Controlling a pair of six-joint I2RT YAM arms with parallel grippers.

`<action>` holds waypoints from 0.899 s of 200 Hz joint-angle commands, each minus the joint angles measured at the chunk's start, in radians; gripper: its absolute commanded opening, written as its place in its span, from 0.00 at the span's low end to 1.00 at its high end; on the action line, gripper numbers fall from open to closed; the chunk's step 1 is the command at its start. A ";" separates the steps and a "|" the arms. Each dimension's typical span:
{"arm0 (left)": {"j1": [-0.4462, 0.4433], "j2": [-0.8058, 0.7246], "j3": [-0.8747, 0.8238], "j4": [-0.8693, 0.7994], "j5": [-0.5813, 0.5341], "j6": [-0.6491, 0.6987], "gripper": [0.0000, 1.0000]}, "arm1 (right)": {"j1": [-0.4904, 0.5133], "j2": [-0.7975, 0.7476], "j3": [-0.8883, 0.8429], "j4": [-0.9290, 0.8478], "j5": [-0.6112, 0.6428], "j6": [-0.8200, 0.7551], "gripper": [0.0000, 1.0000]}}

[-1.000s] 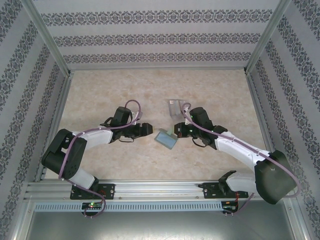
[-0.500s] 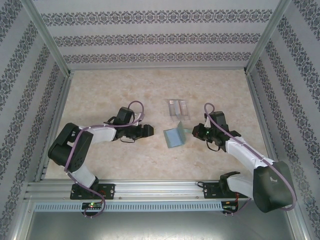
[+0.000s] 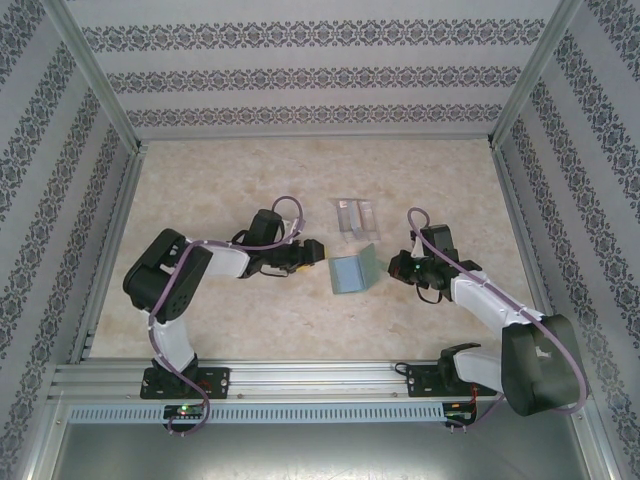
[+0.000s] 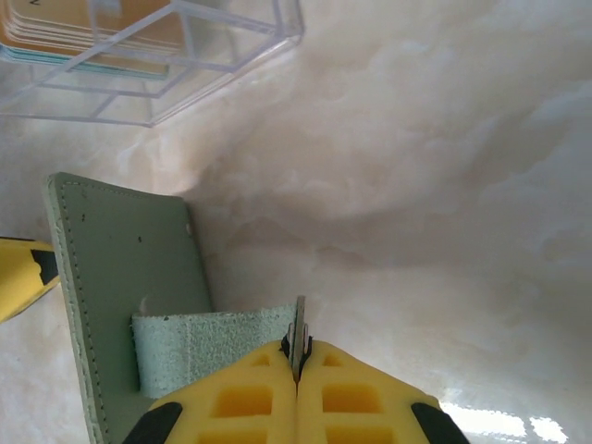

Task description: Put the credit cards into the card holder

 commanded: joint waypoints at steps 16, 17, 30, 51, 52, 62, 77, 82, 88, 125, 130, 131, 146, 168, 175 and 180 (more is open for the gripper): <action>-0.058 0.048 0.024 0.047 0.014 -0.014 0.70 | -0.017 -0.026 -0.001 -0.056 0.074 -0.045 0.00; -0.059 0.047 0.025 0.044 0.012 -0.013 0.70 | -0.017 -0.026 -0.001 -0.057 0.075 -0.045 0.00; -0.068 0.039 0.035 0.003 -0.005 0.015 0.69 | -0.018 -0.026 -0.004 -0.055 0.067 -0.045 0.00; -0.083 0.036 0.051 -0.050 -0.024 0.049 0.67 | -0.016 -0.013 -0.006 -0.057 0.062 -0.043 0.00; -0.084 0.035 0.052 -0.051 -0.024 0.049 0.66 | -0.016 -0.013 -0.005 -0.059 0.062 -0.043 0.00; -0.088 0.039 0.057 -0.059 -0.032 0.054 0.62 | -0.017 -0.009 -0.002 -0.060 0.059 -0.045 0.00; -0.096 0.052 0.065 -0.066 -0.036 0.056 0.53 | -0.018 -0.008 -0.004 -0.055 0.056 -0.045 0.00; -0.098 0.057 0.066 -0.062 -0.036 0.057 0.50 | -0.018 -0.007 -0.004 -0.055 0.058 -0.045 0.00; -0.099 0.061 0.066 -0.055 -0.034 0.055 0.47 | -0.018 -0.007 -0.002 -0.060 0.062 -0.045 0.00; -0.113 0.063 0.064 -0.034 -0.020 0.067 0.35 | -0.023 -0.024 -0.007 -0.079 0.114 -0.044 0.00; -0.116 0.059 0.065 -0.035 -0.019 0.075 0.34 | -0.023 -0.023 -0.007 -0.079 0.115 -0.043 0.00; -0.117 0.058 0.065 -0.037 -0.020 0.076 0.34 | -0.023 -0.023 -0.007 -0.079 0.116 -0.044 0.00; -0.126 0.055 0.073 -0.059 -0.026 0.104 0.33 | -0.023 -0.021 -0.006 -0.082 0.110 -0.045 0.00; -0.133 0.070 0.085 -0.064 -0.023 0.109 0.28 | -0.023 -0.023 -0.007 -0.077 0.102 -0.046 0.00; -0.134 0.075 0.087 -0.059 -0.020 0.106 0.26 | -0.023 -0.024 -0.008 -0.074 0.102 -0.046 0.00; -0.135 0.077 0.088 -0.054 -0.016 0.102 0.24 | -0.023 -0.026 -0.009 -0.074 0.100 -0.046 0.00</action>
